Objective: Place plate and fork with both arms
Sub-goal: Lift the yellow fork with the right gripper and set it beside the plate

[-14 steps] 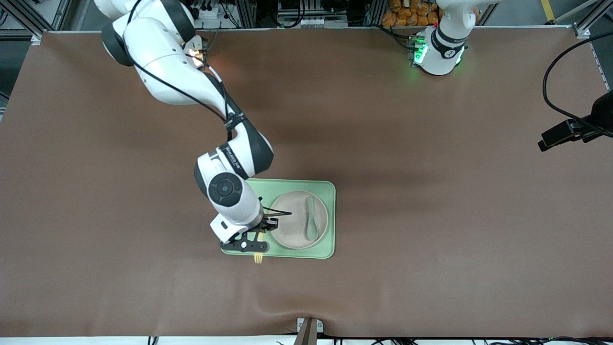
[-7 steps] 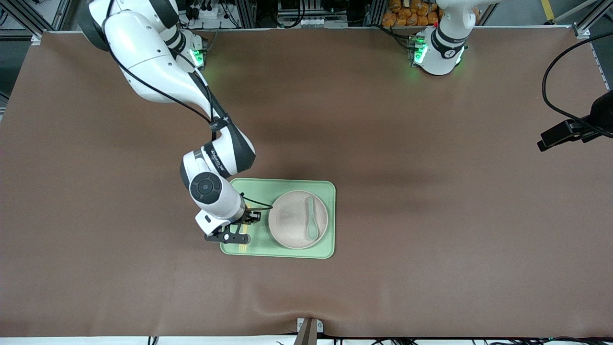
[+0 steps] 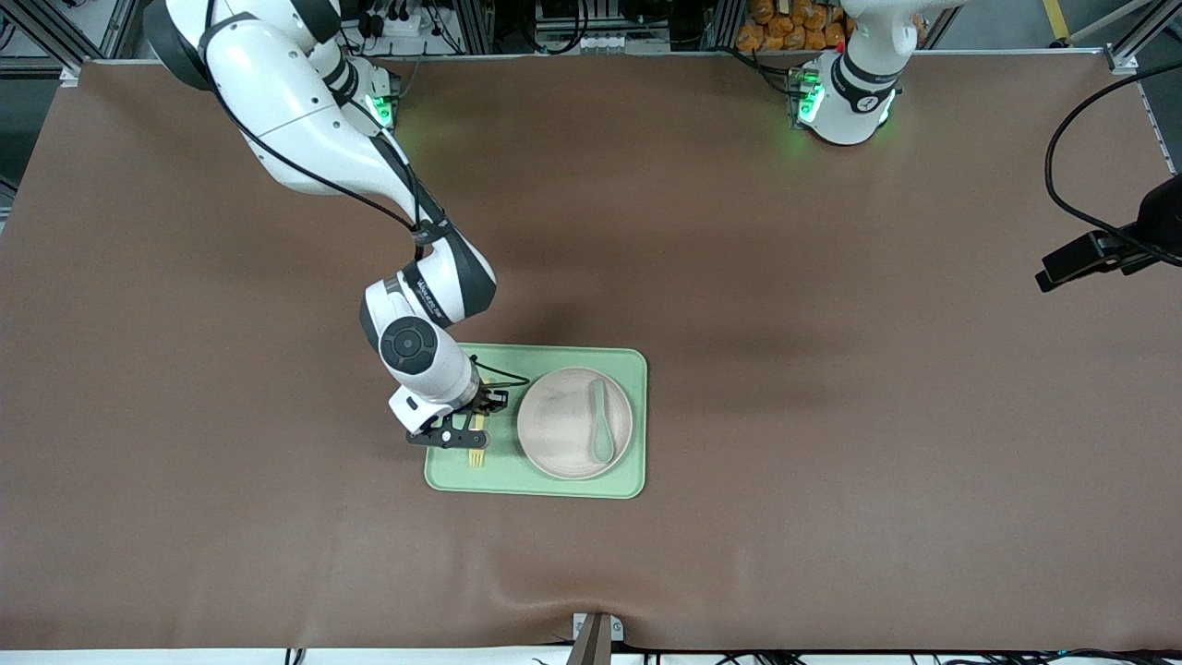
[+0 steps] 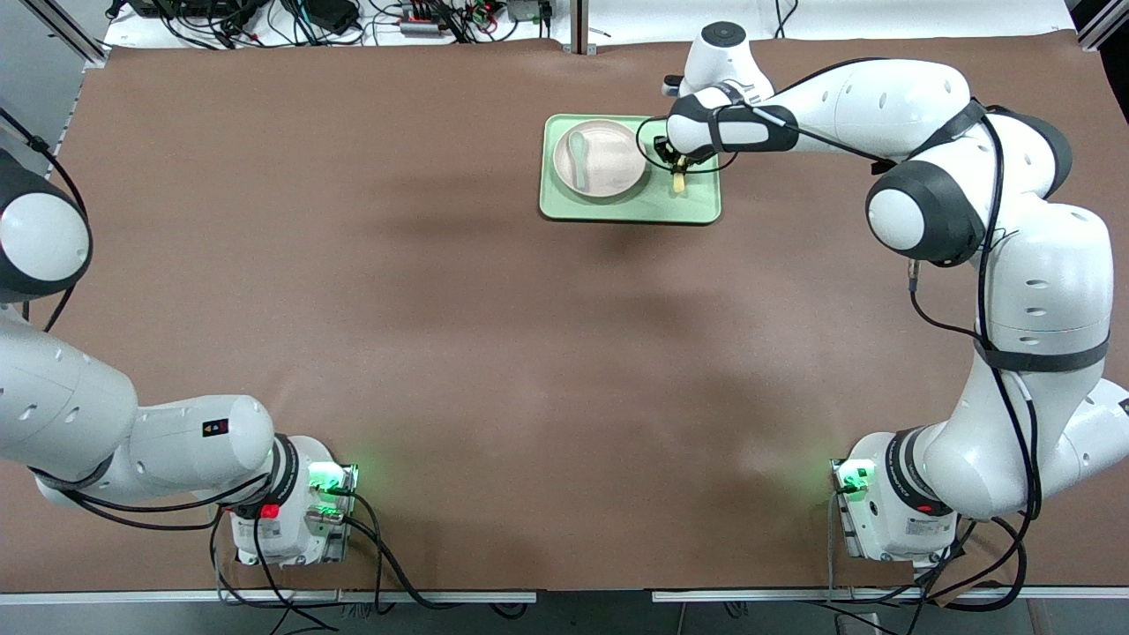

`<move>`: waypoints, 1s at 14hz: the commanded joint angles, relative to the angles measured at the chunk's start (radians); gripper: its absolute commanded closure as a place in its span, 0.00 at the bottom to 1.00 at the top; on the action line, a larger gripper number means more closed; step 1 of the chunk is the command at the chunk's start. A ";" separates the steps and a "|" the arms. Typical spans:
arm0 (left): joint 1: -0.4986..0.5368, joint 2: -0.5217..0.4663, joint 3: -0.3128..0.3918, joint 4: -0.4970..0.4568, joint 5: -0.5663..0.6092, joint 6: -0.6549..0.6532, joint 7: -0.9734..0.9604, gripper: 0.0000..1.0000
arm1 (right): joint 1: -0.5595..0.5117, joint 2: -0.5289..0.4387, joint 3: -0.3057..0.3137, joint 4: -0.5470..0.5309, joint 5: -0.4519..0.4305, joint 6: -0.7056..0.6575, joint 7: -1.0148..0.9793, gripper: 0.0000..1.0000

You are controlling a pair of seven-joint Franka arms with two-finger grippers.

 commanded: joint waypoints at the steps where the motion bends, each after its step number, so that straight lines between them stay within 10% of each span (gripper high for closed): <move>1: 0.010 -0.023 -0.005 -0.017 -0.019 0.002 0.022 0.00 | -0.009 -0.043 0.009 -0.050 0.010 0.010 0.003 0.81; 3: 0.010 -0.021 -0.004 -0.017 -0.019 0.002 0.022 0.00 | -0.009 -0.041 0.009 -0.046 0.010 0.010 -0.003 0.30; 5: 0.012 -0.016 -0.004 -0.017 -0.019 0.002 0.022 0.00 | -0.009 -0.043 0.009 -0.034 0.010 0.005 -0.006 0.12; 14: 0.014 -0.012 -0.004 -0.016 -0.019 0.010 0.023 0.00 | -0.193 -0.141 0.090 0.099 0.011 -0.215 -0.098 0.00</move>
